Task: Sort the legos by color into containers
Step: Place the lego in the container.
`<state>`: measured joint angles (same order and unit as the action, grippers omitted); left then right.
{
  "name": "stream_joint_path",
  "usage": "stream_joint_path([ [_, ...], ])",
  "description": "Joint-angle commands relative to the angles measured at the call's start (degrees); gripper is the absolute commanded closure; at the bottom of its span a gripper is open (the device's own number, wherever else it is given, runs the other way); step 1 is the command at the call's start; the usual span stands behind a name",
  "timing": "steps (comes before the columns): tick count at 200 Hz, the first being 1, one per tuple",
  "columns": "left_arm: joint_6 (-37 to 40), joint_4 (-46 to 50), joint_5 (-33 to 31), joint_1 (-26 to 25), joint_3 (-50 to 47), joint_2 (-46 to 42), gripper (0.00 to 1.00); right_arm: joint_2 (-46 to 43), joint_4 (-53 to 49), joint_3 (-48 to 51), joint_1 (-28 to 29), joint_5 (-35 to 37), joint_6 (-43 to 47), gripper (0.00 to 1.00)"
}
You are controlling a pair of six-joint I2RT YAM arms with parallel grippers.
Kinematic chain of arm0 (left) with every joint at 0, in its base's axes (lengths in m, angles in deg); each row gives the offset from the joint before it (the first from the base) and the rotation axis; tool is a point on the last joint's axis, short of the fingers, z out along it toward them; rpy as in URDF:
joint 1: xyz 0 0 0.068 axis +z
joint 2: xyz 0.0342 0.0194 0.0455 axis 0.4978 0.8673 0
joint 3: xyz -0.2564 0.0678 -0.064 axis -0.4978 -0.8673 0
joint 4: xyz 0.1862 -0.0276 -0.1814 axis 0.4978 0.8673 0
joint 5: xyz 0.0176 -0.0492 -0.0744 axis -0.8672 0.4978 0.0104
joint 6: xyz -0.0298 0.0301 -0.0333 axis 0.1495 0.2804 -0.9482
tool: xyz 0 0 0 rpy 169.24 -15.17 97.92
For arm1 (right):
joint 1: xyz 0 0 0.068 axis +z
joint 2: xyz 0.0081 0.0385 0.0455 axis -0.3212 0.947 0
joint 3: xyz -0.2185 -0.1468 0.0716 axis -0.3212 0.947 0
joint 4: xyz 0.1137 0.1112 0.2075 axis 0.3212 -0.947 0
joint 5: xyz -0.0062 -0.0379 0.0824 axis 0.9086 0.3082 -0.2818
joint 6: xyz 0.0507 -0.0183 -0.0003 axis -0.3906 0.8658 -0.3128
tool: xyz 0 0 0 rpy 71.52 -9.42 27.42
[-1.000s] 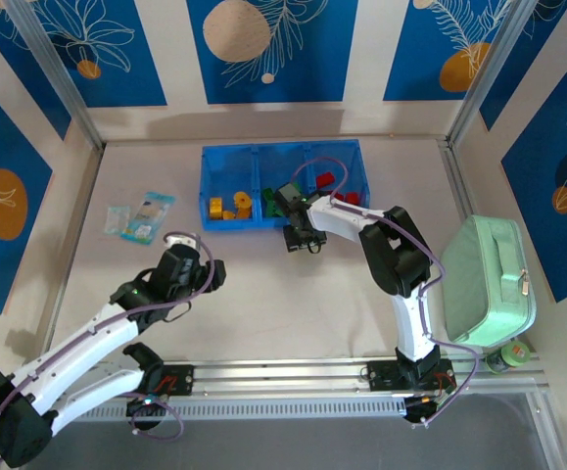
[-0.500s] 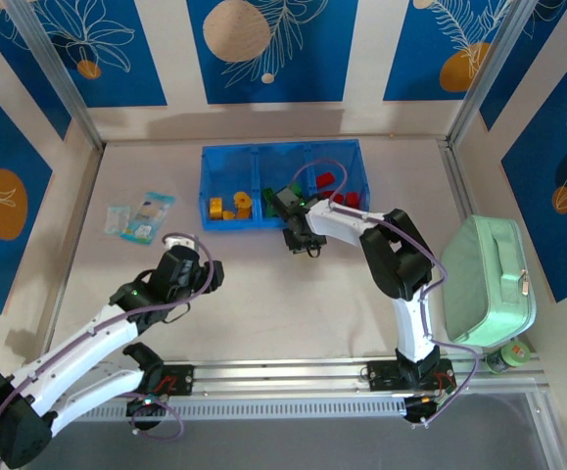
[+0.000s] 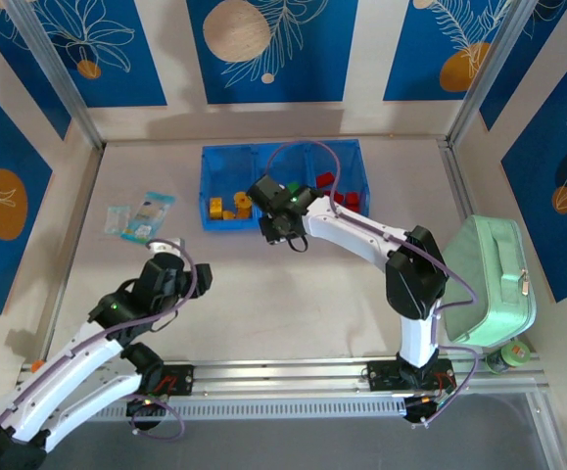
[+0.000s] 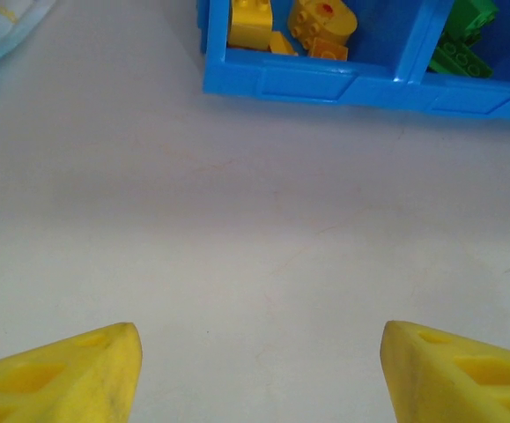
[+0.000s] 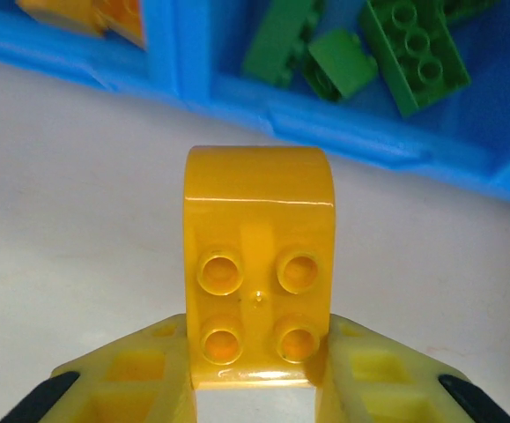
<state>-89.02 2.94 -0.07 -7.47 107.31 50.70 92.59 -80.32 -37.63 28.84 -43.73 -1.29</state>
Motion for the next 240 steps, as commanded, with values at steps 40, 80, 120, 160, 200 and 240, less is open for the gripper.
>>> stream_joint_path([
  [40, 1.7, 6.2, -2.3, -0.4, 1.5, -5.1, 0.28, 15.6, -8.5, -26.9, 0.5, -5.2, 2.9, 0.74],
  [80, 1.4, 7.7, -2.4, -0.4, 0.4, -9.3, 0.27, 28.1, -14.6, -45.5, 1.6, -6.4, 3.5, 0.73],
  [120, 1.2, 7.6, -1.8, -0.5, -0.5, -10.5, 0.27, 34.5, -13.6, -51.6, 1.8, -7.0, 2.4, 0.73],
  [160, 0.7, 7.2, -1.3, -0.5, -1.4, -11.9, 0.28, 35.5, -10.3, -51.7, 1.5, -6.9, 1.5, 0.73],
  [200, 0.6, 7.0, -0.8, -0.5, -1.6, -12.3, 0.28, 36.9, -7.4, -53.0, 1.4, -6.2, 1.2, 0.71],
  [240, 0.6, 7.6, -0.5, -0.5, -0.6, -12.3, 0.27, 38.4, -6.9, -55.3, 0.6, -4.5, 0.1, 0.68],
])
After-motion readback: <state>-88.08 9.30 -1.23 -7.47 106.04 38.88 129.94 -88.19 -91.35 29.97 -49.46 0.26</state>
